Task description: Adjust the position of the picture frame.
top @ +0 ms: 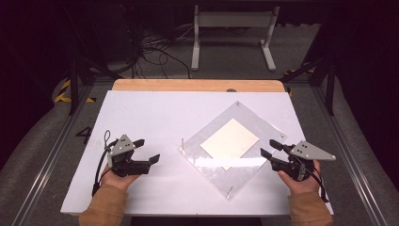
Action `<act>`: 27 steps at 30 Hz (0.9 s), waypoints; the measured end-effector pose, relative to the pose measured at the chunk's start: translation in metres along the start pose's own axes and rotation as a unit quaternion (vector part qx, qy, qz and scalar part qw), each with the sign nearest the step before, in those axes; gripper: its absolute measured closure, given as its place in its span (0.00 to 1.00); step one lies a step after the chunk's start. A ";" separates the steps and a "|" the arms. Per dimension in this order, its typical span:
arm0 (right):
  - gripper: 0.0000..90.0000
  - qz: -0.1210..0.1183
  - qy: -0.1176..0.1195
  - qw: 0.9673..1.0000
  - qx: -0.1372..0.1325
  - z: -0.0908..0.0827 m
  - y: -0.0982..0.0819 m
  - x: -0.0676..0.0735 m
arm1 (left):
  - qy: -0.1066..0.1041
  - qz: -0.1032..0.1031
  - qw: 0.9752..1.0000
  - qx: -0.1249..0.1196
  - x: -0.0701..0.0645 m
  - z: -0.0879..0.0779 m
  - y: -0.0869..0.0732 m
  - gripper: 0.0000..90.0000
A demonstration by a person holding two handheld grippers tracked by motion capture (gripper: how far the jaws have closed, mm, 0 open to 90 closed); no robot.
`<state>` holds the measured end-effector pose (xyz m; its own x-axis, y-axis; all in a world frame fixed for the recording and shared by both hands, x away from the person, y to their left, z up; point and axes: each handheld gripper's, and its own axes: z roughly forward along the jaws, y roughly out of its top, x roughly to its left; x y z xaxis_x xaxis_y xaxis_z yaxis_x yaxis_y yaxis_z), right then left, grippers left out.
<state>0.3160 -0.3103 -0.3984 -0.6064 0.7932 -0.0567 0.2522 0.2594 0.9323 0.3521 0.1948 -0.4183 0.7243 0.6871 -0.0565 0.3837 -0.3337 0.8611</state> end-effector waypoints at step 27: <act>0.54 0.021 -0.015 1.000 0.017 -0.028 -0.014 0.000 | -0.169 0.090 0.981 0.019 -0.107 0.062 0.046 0.20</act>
<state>0.2915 -0.3287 -0.4014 -0.5728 0.8192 -0.0292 0.3028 0.2445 0.9211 0.3278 0.0663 -0.4042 0.9287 0.3633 -0.0747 0.2479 -0.4582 0.8536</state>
